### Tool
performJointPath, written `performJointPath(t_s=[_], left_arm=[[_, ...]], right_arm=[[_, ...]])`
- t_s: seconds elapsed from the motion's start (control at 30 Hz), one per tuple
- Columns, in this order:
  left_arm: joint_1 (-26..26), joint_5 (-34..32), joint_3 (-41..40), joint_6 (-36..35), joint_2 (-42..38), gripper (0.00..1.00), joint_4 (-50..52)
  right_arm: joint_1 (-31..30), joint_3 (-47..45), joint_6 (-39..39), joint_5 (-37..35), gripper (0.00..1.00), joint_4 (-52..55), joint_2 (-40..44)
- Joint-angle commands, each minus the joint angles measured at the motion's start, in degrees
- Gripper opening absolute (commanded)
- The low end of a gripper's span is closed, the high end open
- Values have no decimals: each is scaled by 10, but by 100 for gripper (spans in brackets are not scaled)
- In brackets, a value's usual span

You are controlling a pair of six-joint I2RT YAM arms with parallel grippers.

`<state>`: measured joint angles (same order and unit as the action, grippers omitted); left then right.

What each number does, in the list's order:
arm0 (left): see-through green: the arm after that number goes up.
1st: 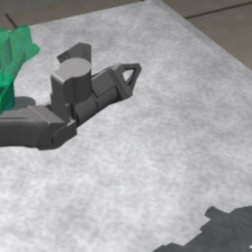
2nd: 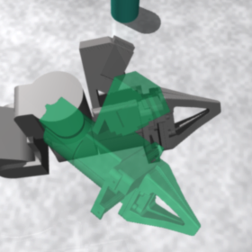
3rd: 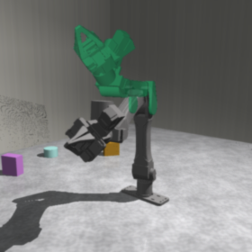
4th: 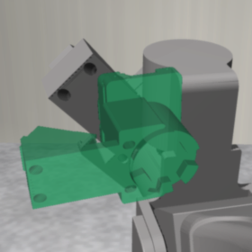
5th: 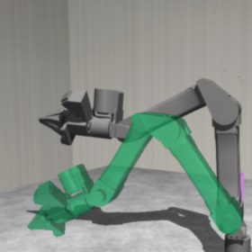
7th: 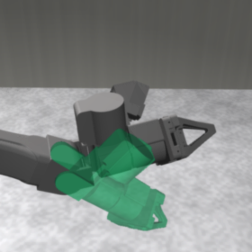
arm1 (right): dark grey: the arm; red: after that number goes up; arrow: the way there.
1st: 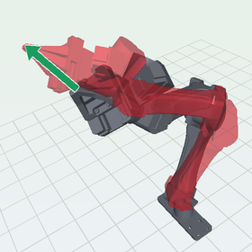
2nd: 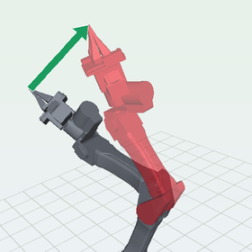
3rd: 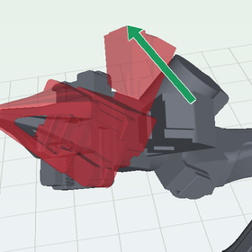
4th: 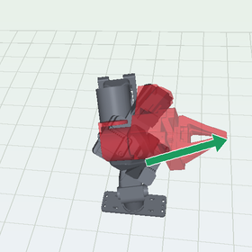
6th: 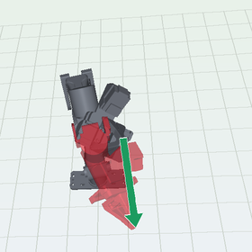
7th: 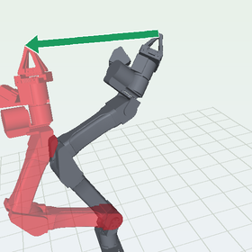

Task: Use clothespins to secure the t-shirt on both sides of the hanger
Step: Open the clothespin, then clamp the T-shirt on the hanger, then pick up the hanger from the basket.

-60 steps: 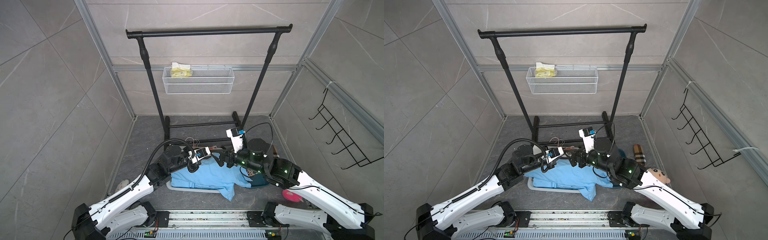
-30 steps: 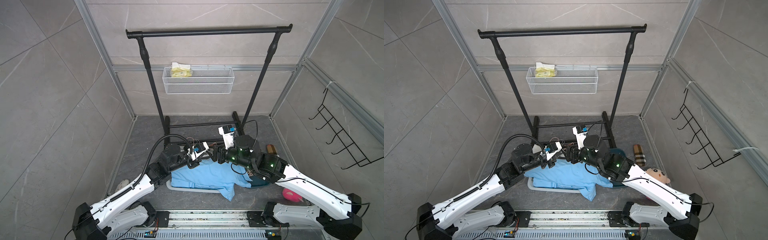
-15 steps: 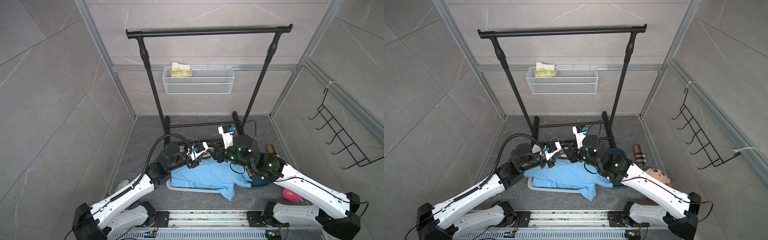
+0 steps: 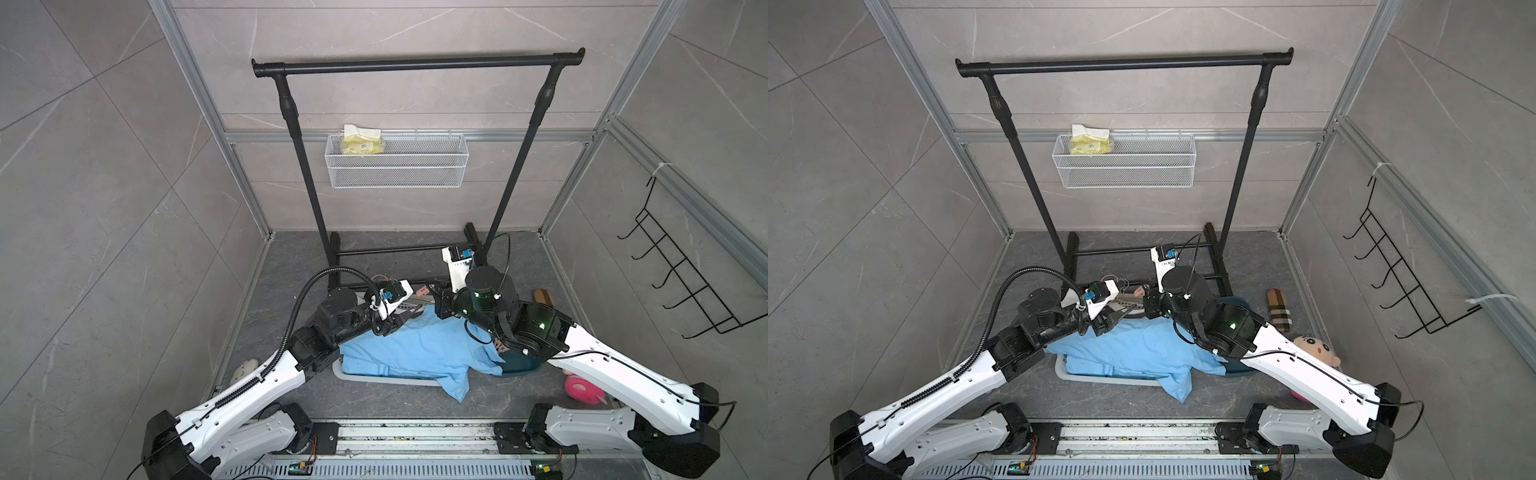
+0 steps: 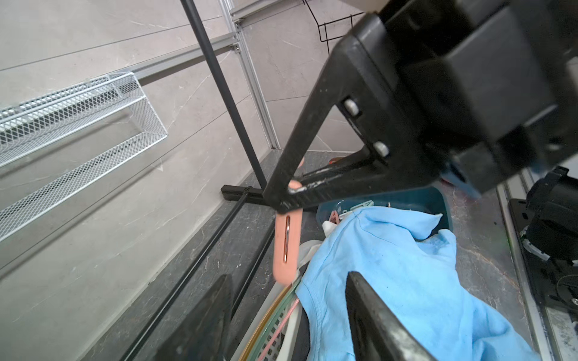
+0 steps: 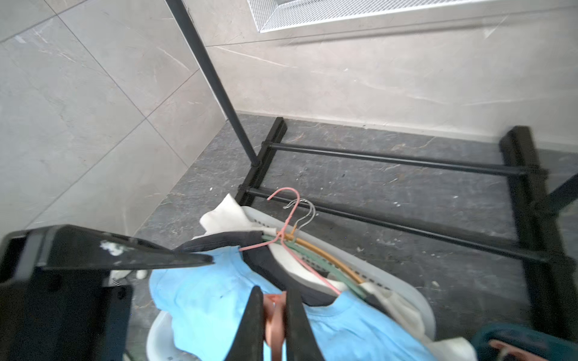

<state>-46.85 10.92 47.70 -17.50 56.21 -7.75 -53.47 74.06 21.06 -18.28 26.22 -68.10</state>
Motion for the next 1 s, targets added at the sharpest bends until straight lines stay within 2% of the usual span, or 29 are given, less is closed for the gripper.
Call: performJointPath(t_s=[0.0,0.07,0.13,0.2,0.3,0.4,0.53,0.83,0.97], left_arm=[[11,-34,33,42,-12,64,6],[23,-57,56,78,0,65,40],[52,-62,89,124,24,65,86],[90,-53,131,179,60,65,140],[138,-7,182,237,110,64,200],[156,14,196,253,137,63,216],[160,8,177,248,137,63,209],[160,-6,182,229,153,63,233],[160,-7,188,229,161,64,244]], right_arm=[[24,22,-96,-32,0,19,-5],[55,25,-129,4,0,14,-8],[97,24,-158,73,0,5,-15],[126,15,-209,147,0,-10,-22],[131,-18,-331,228,0,-33,-29],[131,-47,-420,223,0,-35,-40],[131,-72,-544,197,0,-17,-60],[157,-99,-664,270,0,-33,-99],[164,-99,-721,302,0,-5,-113]])
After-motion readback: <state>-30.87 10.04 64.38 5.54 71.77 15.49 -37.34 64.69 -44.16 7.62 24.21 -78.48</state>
